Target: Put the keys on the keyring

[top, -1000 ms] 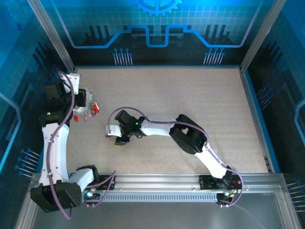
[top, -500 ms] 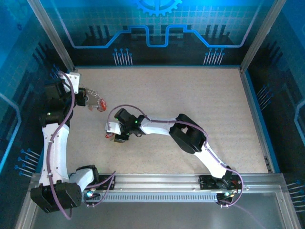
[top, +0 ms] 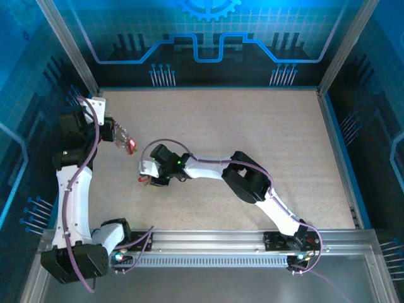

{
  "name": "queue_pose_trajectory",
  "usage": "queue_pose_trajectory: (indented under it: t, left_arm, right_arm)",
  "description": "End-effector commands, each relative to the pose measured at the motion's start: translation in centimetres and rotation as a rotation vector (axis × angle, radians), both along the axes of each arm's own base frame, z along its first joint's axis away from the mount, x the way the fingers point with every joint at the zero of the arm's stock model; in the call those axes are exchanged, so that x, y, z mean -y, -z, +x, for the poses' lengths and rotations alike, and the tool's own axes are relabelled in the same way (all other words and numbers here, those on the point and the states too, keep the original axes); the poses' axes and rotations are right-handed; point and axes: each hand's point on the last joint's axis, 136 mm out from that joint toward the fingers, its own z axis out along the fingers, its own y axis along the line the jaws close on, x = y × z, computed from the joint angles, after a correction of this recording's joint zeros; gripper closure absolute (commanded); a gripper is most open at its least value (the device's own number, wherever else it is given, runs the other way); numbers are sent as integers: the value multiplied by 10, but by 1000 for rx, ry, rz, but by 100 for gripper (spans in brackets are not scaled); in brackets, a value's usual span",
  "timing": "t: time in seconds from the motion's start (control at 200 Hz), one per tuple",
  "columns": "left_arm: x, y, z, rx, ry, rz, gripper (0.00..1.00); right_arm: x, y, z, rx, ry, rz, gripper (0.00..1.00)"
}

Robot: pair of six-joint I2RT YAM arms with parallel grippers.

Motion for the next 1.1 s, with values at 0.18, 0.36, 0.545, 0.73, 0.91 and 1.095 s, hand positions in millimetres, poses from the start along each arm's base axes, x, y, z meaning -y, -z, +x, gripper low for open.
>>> queue_pose_trajectory:
  t: [0.18,0.36,0.545,0.73,0.91,1.095]
  left_arm:
    - [-1,-20,1,87,0,6,100]
    - [0,-19,1,86,6,4,100]
    - [1,-19,1,86,10,5,100]
    - [1,-19,2,84,16,7,100]
    - [1,-20,3,85,16,10,100]
    - [1,-18,3,80,20,5,100]
  right_arm:
    - [-9,-10,-2,-25,6,39,76]
    - [-8,-8,-2,-59,16,40,84]
    - [-9,-9,-2,-75,26,45,84]
    - [-13,-10,-3,-102,23,59,80]
    - [-12,-9,-13,-111,-16,69,66]
    - [-12,7,-9,-95,-7,12,70]
